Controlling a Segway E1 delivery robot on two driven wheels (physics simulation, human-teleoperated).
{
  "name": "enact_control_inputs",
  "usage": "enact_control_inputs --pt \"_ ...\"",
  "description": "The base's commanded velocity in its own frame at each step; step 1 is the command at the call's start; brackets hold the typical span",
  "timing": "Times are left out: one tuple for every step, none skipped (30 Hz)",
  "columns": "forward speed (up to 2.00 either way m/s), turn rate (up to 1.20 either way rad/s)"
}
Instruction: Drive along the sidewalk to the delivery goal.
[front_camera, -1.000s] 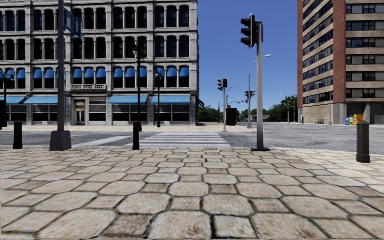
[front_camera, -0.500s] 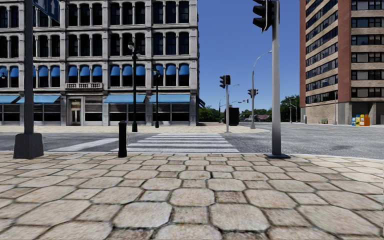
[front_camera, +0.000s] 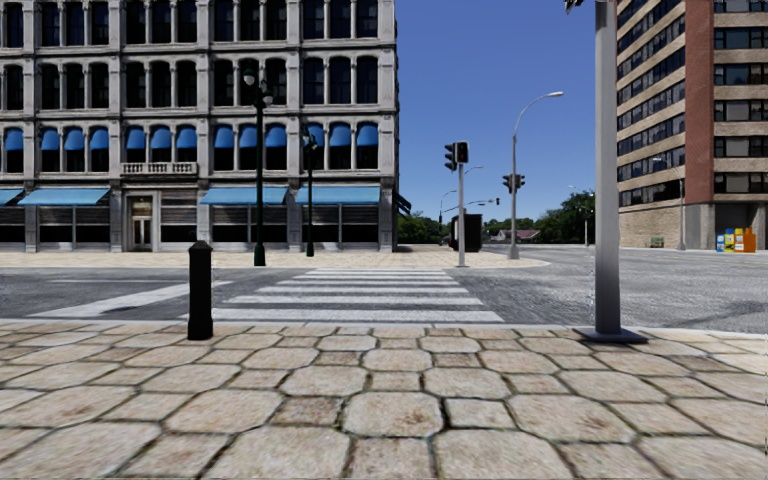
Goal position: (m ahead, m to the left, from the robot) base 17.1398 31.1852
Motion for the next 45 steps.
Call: enact_control_inputs --pt "2.0 0.0" --pt "2.0 0.0" --pt "2.0 0.0" --pt "2.0 0.0" --pt "2.0 0.0" --pt "2.0 0.0" --pt "2.0 0.0" --pt "2.0 0.0" --pt "2.0 0.0" --pt "2.0 0.0" --pt "2.0 0.0" --pt "2.0 0.0" --pt "2.0 0.0" --pt "2.0 0.0" --pt "2.0 0.0" --pt "2.0 0.0" --pt "2.0 0.0" --pt "2.0 0.0" --pt "2.0 0.0" --pt "2.0 0.0" --pt "2.0 0.0" --pt "2.0 0.0" --pt "2.0 0.0" --pt "2.0 0.0" --pt "2.0 0.0" --pt "2.0 0.0" --pt "2.0 0.0" --pt "2.0 0.0" --pt "2.0 0.0" --pt "2.0 0.0" --pt "2.0 0.0" --pt "2.0 0.0" --pt "2.0 0.0" --pt "1.94 0.0" --pt "1.91 0.0" --pt "1.87 0.0" --pt "1.86 0.0" --pt "1.86 0.0" --pt "1.81 0.0" --pt "1.71 0.0" --pt "1.6 0.0" --pt "1.52 0.0" --pt "1.52 0.0" --pt "1.48 0.0" --pt "1.47 0.0"
